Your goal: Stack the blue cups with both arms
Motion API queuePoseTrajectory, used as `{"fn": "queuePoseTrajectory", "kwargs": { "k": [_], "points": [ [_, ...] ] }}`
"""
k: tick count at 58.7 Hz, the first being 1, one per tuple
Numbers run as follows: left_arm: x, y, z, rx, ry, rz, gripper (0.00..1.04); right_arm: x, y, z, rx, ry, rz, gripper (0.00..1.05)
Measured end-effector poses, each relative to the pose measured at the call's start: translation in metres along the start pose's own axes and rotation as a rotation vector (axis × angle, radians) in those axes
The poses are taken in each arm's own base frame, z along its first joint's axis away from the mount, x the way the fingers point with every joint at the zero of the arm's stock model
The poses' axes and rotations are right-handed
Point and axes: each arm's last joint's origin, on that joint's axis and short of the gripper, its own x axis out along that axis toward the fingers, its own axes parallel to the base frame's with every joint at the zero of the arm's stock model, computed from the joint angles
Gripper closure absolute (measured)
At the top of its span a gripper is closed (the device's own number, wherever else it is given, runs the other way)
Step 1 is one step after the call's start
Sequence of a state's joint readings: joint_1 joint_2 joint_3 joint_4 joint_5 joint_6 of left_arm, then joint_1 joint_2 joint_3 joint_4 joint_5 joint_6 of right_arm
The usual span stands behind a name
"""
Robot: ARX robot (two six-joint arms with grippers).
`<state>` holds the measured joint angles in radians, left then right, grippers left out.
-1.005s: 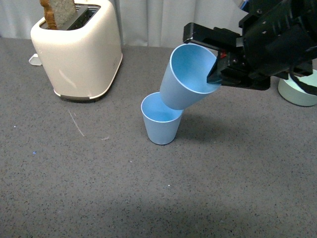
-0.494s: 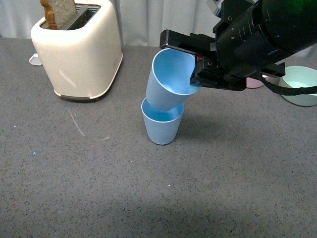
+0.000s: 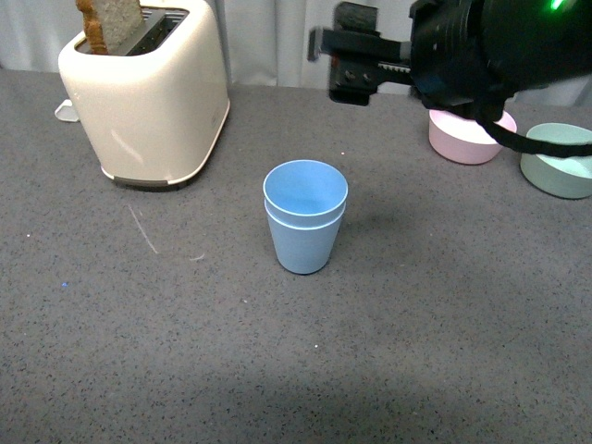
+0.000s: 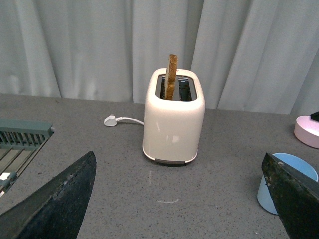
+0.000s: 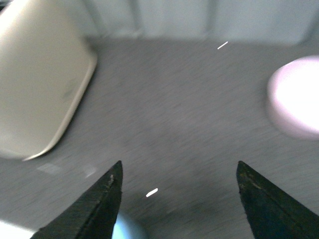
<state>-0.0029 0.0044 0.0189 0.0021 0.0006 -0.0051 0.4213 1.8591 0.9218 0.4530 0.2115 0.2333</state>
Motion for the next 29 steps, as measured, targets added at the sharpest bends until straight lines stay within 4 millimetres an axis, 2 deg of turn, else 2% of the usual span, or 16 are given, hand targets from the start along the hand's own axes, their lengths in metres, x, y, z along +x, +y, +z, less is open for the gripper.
{"fn": "queuePoseTrajectory", "kwargs": {
  "k": [4, 6, 14, 19, 23, 29],
  "points": [
    [0.000, 0.000, 0.000, 0.000, 0.000, 0.001, 0.07, -0.010, -0.013, -0.014, -0.046, -0.162, -0.094, 0.50],
    [0.000, 0.000, 0.000, 0.000, 0.001, 0.003, 0.07, -0.021, -0.025, -0.020, -0.054, -0.263, -0.126, 0.57],
    [0.000, 0.000, 0.000, 0.000, 0.001, 0.003, 0.07, -0.064, -0.051, -0.014, -0.050, -0.471, -0.139, 0.78],
    [0.000, 0.000, 0.000, 0.000, 0.001, 0.002, 0.07, -0.086, -0.065, -0.016, -0.055, -0.500, -0.147, 0.93],
    [0.000, 0.000, 0.000, 0.000, 0.001, 0.002, 0.07, -0.099, -0.074, -0.027, -0.071, -0.480, -0.150, 1.04],
    [0.000, 0.000, 0.000, 0.000, 0.001, 0.002, 0.07, -0.115, -0.084, -0.038, -0.078, -0.461, -0.147, 1.04]
  ]
}}
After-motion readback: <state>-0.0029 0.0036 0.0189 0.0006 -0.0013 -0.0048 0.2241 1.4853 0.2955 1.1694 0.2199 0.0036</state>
